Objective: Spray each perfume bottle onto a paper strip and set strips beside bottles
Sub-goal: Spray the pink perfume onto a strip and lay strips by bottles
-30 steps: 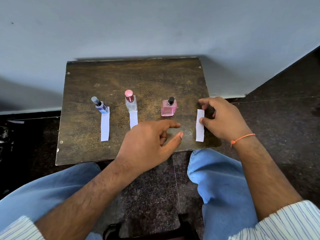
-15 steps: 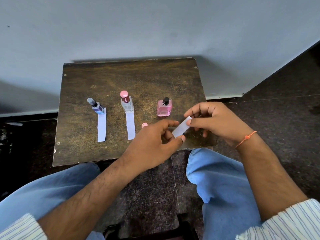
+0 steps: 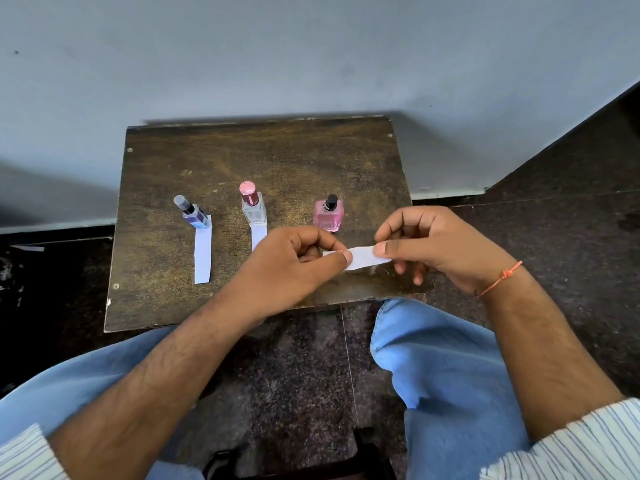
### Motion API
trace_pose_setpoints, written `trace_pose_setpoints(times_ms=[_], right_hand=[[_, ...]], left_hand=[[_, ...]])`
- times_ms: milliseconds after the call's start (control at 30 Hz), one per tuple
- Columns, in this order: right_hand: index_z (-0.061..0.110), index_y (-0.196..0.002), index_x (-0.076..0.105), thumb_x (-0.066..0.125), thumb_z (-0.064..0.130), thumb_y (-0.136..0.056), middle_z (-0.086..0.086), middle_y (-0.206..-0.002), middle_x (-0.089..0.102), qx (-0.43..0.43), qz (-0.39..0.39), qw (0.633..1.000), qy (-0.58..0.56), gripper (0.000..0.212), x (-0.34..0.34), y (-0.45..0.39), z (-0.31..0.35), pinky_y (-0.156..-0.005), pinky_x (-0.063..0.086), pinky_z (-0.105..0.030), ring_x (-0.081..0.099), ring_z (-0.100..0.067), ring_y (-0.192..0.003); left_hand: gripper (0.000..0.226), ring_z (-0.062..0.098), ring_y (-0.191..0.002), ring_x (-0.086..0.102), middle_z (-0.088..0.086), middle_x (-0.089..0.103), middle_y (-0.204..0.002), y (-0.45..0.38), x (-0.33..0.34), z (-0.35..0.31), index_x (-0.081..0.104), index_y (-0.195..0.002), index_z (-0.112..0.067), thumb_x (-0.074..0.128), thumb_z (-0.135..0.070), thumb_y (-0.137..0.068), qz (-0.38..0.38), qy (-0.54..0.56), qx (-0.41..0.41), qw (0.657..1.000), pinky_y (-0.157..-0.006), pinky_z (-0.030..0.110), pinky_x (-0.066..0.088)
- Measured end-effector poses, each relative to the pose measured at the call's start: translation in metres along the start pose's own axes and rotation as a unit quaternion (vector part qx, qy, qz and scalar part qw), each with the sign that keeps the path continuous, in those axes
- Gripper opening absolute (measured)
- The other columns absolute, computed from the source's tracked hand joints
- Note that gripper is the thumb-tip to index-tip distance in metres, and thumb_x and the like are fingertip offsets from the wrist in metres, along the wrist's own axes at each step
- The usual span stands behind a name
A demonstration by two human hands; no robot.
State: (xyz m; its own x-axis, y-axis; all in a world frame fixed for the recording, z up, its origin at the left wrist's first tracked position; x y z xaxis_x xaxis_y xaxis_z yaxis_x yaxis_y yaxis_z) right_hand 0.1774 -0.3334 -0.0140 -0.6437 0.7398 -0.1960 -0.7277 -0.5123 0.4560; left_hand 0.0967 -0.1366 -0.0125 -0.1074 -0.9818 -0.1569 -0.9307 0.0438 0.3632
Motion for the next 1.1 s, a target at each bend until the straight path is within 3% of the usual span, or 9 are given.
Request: trace_pose_setpoints(times_ms=[133, 233, 367, 500, 667, 733, 833, 1000, 1100], right_hand=[[0.028, -0.1, 0.085, 0.091, 0.042, -0.082, 0.003, -0.103, 0.078, -0.086, 0.02, 0.983, 0.161, 0.023, 0.009, -0.001, 0.014, -0.078, 0.057, -0.034, 0.07, -0.015, -0.09], [0.02, -0.104, 0.084, 0.093, 0.037, -0.081, 0.002, -0.116, 0.08, -0.139, 0.039, 0.983, 0.115, 0.03, 0.019, 0.003, 0.028, -0.1, 0.057, -0.03, 0.074, -0.02, -0.112], [0.016, -0.103, 0.083, 0.091, 0.03, -0.076, -0.007, -0.101, 0.083, -0.139, 0.055, 0.986, 0.073, 0.031, 0.028, 0.004, 0.032, -0.089, 0.06, -0.028, 0.078, -0.023, -0.094], [0.019, -0.097, 0.082, 0.09, 0.024, -0.076, -0.012, -0.095, 0.079, -0.146, 0.048, 0.987, 0.046, 0.023, 0.028, 0.006, 0.04, -0.073, 0.054, -0.016, 0.068, -0.008, -0.08], [0.019, -0.098, 0.082, 0.088, 0.012, -0.082, -0.02, -0.095, 0.078, -0.166, 0.045, 0.984, -0.037, 0.019, 0.027, 0.005, 0.043, -0.076, 0.059, -0.024, 0.07, -0.02, -0.082], [0.026, -0.097, 0.084, 0.088, 0.009, -0.084, -0.011, -0.095, 0.08, -0.172, 0.041, 0.982, -0.066, 0.022, 0.026, 0.005, 0.044, -0.078, 0.059, -0.029, 0.071, -0.022, -0.086], [0.03, -0.094, 0.086, 0.082, 0.007, -0.082, 0.001, -0.09, 0.08, -0.173, 0.034, 0.979, -0.103, 0.026, 0.025, 0.004, 0.043, -0.08, 0.059, -0.024, 0.073, -0.013, -0.085], [0.025, -0.095, 0.086, 0.082, 0.004, -0.082, 0.001, -0.093, 0.08, -0.189, 0.024, 0.977, -0.093, 0.024, 0.025, 0.003, 0.044, -0.082, 0.06, -0.022, 0.073, -0.012, -0.088], [0.024, -0.095, 0.084, 0.088, 0.008, -0.082, -0.003, -0.108, 0.079, -0.223, 0.006, 0.973, -0.065, 0.02, 0.023, 0.003, 0.048, -0.091, 0.059, -0.038, 0.074, -0.019, -0.105]], left_hand=[[0.012, 0.013, -0.053, 0.034, -0.003, 0.042, -0.057, 0.003, -0.004, 0.003, 0.081, -0.089, -0.023, 0.083, -0.034, -0.093, 0.037, -0.06, -0.014, 0.997, -0.056, 0.025, 0.03], [0.012, 0.009, -0.056, 0.044, -0.007, 0.056, -0.061, 0.006, 0.003, 0.006, 0.083, -0.088, -0.027, 0.085, -0.039, -0.09, 0.058, -0.066, -0.029, 0.996, -0.059, 0.025, 0.036], [0.013, 0.008, -0.049, 0.039, 0.004, 0.058, -0.066, 0.009, 0.005, 0.013, 0.085, -0.092, -0.024, 0.085, -0.036, -0.088, 0.051, 0.042, -0.088, 0.994, -0.043, 0.019, 0.029], [0.026, 0.005, -0.051, 0.037, -0.009, 0.065, -0.07, 0.013, 0.008, 0.016, 0.086, -0.1, -0.022, 0.085, -0.041, -0.082, 0.049, 0.14, -0.131, 0.98, -0.04, 0.018, 0.025], [0.041, 0.009, -0.059, 0.054, 0.007, 0.079, -0.12, 0.013, 0.011, 0.009, 0.083, -0.114, -0.015, 0.079, -0.044, -0.085, 0.076, 0.234, -0.106, 0.963, -0.036, 0.016, 0.031], [0.033, 0.011, -0.059, 0.056, 0.01, 0.078, -0.122, 0.014, 0.011, 0.006, 0.082, -0.112, -0.014, 0.078, -0.04, -0.093, 0.09, 0.267, -0.086, 0.956, -0.035, 0.015, 0.033], [0.043, 0.011, -0.059, 0.056, 0.013, 0.077, -0.127, 0.015, 0.01, 0.002, 0.08, -0.118, -0.009, 0.075, -0.039, -0.088, 0.097, 0.276, -0.066, 0.954, -0.035, 0.015, 0.033], [0.043, 0.01, -0.058, 0.052, 0.016, 0.078, -0.124, 0.016, 0.011, -0.002, 0.083, -0.114, -0.015, 0.082, -0.044, -0.084, 0.097, 0.262, -0.044, 0.959, -0.036, 0.016, 0.028], [0.036, 0.009, -0.056, 0.051, 0.009, 0.081, -0.117, 0.015, 0.01, -0.003, 0.085, -0.111, -0.019, 0.082, -0.043, -0.083, 0.089, 0.276, -0.048, 0.956, -0.035, 0.015, 0.027]])
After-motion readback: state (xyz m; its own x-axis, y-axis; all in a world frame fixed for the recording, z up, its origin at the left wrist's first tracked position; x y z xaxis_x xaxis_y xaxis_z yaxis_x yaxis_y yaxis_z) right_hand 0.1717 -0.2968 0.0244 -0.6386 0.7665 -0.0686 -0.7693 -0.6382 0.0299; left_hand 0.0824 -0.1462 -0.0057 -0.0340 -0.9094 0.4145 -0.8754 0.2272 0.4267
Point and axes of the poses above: each hand's wrist, its own y-axis away from the middle knuckle, its own x-axis out of the palm, z = x × y, the point moved 8 cm from there along -y, towards the middle knuckle
